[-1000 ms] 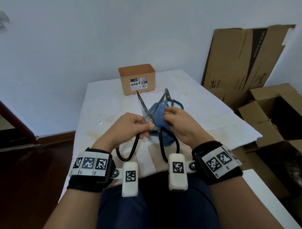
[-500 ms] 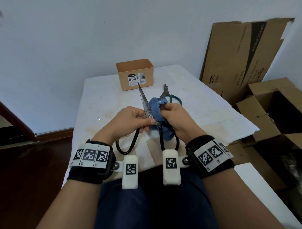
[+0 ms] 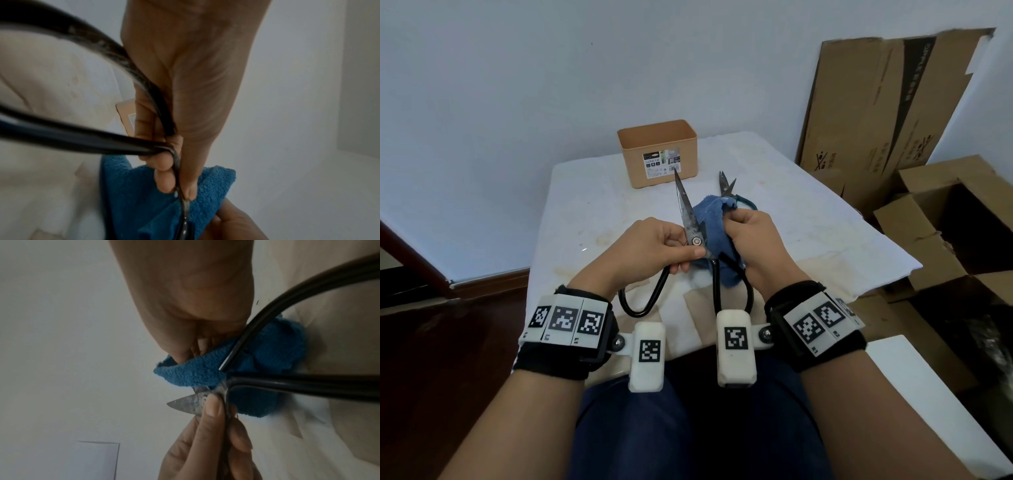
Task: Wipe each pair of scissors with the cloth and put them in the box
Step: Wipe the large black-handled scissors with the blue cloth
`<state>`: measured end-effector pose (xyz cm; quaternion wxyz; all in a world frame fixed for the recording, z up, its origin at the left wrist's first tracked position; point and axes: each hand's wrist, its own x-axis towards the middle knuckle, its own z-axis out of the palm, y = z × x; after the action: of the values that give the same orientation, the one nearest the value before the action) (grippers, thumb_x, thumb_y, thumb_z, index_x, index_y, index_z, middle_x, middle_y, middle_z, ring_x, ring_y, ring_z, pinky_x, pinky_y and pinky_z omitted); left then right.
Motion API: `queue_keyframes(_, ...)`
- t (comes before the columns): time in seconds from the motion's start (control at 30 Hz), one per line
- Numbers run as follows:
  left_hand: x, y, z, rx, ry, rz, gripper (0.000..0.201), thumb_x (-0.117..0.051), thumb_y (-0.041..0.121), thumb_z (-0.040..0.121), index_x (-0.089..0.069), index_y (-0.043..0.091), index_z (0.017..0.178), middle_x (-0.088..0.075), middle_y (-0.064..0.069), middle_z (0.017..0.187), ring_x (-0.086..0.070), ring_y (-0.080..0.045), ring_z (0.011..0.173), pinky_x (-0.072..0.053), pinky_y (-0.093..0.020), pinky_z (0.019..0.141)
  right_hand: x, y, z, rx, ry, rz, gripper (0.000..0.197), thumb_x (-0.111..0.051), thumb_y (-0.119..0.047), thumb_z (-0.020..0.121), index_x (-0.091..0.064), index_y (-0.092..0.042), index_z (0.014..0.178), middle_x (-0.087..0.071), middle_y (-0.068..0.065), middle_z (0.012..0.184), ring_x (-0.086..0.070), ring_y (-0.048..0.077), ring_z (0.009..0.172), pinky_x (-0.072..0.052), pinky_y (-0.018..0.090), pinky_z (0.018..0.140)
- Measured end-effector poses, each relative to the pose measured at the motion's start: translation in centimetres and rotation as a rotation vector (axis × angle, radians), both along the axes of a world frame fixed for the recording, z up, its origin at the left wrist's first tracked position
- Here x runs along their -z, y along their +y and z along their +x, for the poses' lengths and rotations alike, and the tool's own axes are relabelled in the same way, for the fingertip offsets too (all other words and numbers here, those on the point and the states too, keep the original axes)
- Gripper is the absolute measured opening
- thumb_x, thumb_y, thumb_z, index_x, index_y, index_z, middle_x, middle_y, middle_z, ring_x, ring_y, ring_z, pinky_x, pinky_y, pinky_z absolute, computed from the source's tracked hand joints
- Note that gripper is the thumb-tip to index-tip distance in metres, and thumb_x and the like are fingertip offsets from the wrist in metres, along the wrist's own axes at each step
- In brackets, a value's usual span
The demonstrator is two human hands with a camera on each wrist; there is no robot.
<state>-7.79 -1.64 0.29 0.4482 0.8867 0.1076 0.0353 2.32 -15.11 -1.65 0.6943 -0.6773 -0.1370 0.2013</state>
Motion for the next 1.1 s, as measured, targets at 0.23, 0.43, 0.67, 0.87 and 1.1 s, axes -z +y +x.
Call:
queue_keyframes(0.23, 0.2, 0.0, 0.0, 0.013, 0.009, 0.011, 0.031, -0.075, 0.031, 0.088, -0.066, 0.010, 0.067, -0.061, 0.009, 0.050, -0.050, -0.004, 0.049, -0.038, -0.010, 0.056, -0.1, -0.2, 0.2, 0.020, 0.071, 0.092, 0.022, -0.056, -0.006, 0.095, -0.070, -0.008, 0.079, -0.066, 0.021, 0.087, -0.060, 0.029, 0.078, -0.050, 0.037, 0.068)
queue_keyframes(0.43, 0.4, 0.1, -0.2, 0.028, 0.017, 0.006, 0.032, -0.075, 0.031, 0.087, -0.066, 0.008, 0.068, -0.060, 0.008, 0.050, -0.049, -0.004, 0.049, -0.037, -0.010, 0.054, -0.5, -0.6, 1.0, 0.079, 0.058, 0.129, 0.024, -0.059, -0.007, 0.094, -0.071, -0.013, 0.073, -0.068, 0.008, 0.074, -0.063, 0.021, 0.070, -0.052, 0.034, 0.068)
queue_keyframes(0.67, 0.9, 0.6, -0.3, 0.046, 0.046, 0.022, 0.037, -0.076, 0.038, 0.085, -0.068, 0.006, 0.070, -0.063, 0.000, 0.055, -0.052, -0.008, 0.053, -0.038, -0.014, 0.057, -0.3, -0.6, 1.8, 0.127, 0.074, 0.112, 0.021, -0.060, -0.007, 0.094, -0.070, -0.012, 0.076, -0.069, 0.004, 0.074, -0.065, 0.013, 0.065, -0.055, 0.026, 0.062)
queue_keyframes(0.87, 0.4, 0.8, -0.4, 0.084, 0.102, 0.048, 0.034, -0.077, 0.039, 0.085, -0.070, 0.009, 0.071, -0.069, -0.004, 0.063, -0.054, -0.008, 0.055, -0.042, -0.018, 0.063, -0.6, -1.3, 2.4, 0.167, 0.101, 0.140, 0.017, -0.059, -0.008, 0.094, -0.070, -0.009, 0.081, -0.070, 0.005, 0.077, -0.066, 0.013, 0.067, -0.057, 0.028, 0.067)
queue_keyframes(1.1, -0.6, 2.1, -0.6, 0.090, 0.170, 0.050, 0.038, -0.073, 0.042, 0.087, -0.069, 0.007, 0.072, -0.066, -0.005, 0.061, -0.054, -0.009, 0.059, -0.041, -0.025, 0.071, -1.3, -2.5, 4.0, 0.251, -0.039, 0.025, 0.020, -0.058, -0.020, 0.093, -0.069, -0.005, 0.086, -0.071, 0.014, 0.088, -0.068, 0.024, 0.083, -0.057, 0.047, 0.087)
